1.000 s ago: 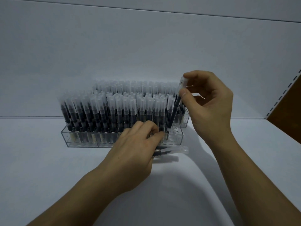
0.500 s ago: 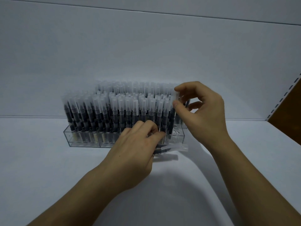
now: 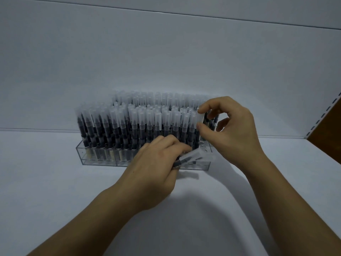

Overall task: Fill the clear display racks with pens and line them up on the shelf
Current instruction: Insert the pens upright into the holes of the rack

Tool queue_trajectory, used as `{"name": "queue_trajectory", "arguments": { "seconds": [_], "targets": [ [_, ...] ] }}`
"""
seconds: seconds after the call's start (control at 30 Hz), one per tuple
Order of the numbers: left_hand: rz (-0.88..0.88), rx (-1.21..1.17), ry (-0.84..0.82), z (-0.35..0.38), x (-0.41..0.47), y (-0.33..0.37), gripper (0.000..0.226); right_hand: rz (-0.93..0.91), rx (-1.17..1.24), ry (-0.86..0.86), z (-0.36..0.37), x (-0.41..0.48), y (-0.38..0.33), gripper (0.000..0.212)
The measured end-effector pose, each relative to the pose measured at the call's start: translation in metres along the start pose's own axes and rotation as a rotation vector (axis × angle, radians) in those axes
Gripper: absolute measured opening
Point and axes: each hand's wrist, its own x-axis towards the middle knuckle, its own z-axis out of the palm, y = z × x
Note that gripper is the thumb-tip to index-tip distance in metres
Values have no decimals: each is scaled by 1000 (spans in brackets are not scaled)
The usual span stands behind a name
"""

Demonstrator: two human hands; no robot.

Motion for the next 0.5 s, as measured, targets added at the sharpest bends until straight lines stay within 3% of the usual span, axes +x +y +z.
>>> {"name": "queue_trajectory", "arguments": {
  "seconds": [0.1,0.17,0.3,0.4,0.5],
  "targets": [
    [-93,-302,137,-2,1,3,21,4,4,-6,-1,1,0,24],
    [-235,-655,161,-5,4,9,20,-1,15,12,-1,1,-1,18],
    [-434,-1175,42,-13,9,8,12,-60,30,89,3,-1,-5,15],
    [-450,-1367,-49,-17,10,8,26,-96,111,115,4,-4,-12,14],
    [-431,-1390,-118,-18,9,11,34,-74,250,61,5,-5,-20,20]
  ]
}}
